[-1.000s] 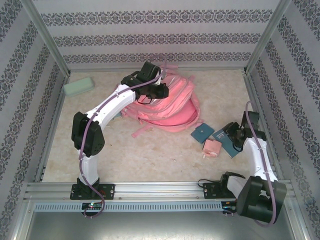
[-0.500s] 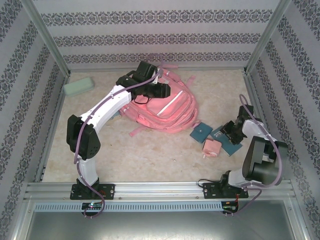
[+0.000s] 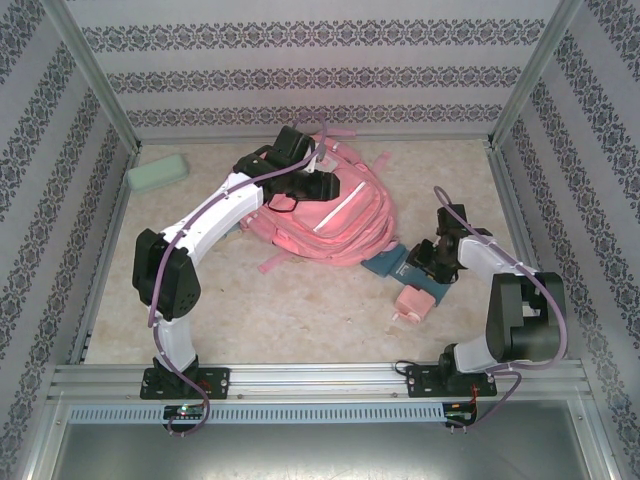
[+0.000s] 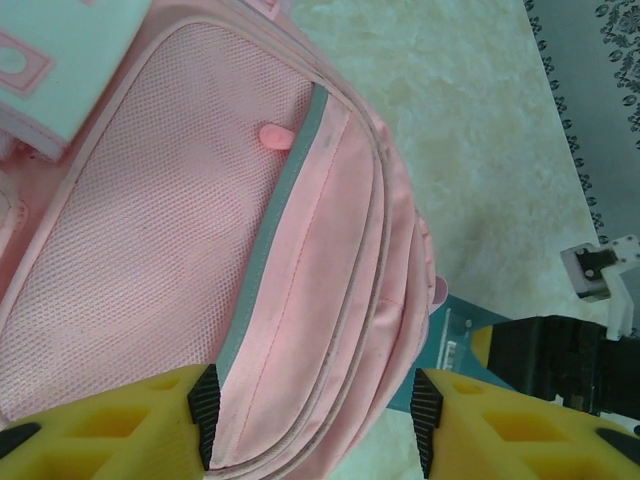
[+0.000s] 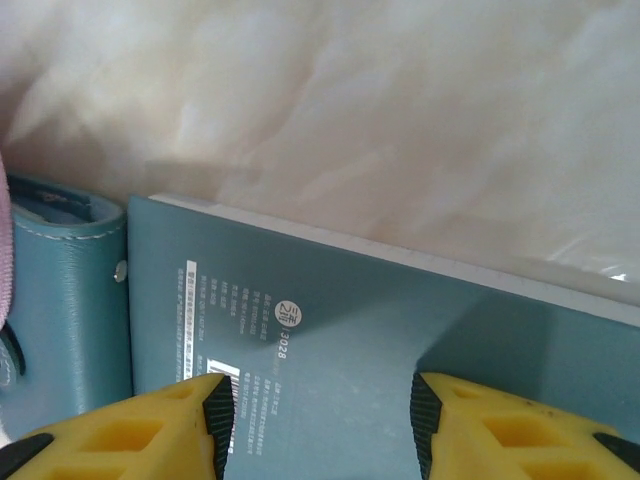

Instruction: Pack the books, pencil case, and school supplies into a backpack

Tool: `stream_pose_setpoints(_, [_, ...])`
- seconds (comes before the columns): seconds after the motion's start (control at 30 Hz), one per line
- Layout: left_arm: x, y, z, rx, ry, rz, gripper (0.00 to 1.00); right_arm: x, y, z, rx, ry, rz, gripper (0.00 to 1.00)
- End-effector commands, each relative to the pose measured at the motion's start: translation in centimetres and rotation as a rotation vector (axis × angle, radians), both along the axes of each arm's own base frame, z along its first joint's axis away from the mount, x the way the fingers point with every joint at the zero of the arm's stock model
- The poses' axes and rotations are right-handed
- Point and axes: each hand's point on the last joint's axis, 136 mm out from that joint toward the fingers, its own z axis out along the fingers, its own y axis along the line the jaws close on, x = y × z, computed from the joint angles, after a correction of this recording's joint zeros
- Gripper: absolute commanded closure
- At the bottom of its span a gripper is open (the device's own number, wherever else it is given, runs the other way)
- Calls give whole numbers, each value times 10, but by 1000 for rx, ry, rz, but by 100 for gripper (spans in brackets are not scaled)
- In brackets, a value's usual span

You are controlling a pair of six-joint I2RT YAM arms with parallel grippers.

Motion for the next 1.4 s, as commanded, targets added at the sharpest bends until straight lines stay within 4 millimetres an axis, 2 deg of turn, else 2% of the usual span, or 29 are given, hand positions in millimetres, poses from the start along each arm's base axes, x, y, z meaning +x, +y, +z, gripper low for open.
stream_pose_setpoints(0.0, [-9,-19,15,-66,-24,-29,47,-6,20,-1,49,30,50,49])
stream_pose_setpoints(0.17, [-38,-61,-2,-67,14,-105,52,-4,13,15,-6,-8,59,47])
stream_pose_setpoints(0.27, [-53,-78,-15,-44,31,-134,53,-3,18,24,25,-56,66,49])
stream_pose_setpoints(0.43, [-62,-88,-25,-44,52,-144,53,-12,19,10,28,-4,70,50])
stream_pose_setpoints(0.67, [-66,-80,-22,-19,37,-129,54,-17,29,-15,22,84,162,52])
stream_pose_setpoints(1.1, [-75,-51,-20,32,4,-65,54,-44,102,-15,-10,110,517,55])
stream_pose_setpoints(1.27, [-78,-45,-20,38,5,-52,54,-33,102,-16,-52,105,522,55])
stream_pose_setpoints(1.37, [-80,-42,-20,42,4,-45,54,-20,92,-11,-67,87,485,55])
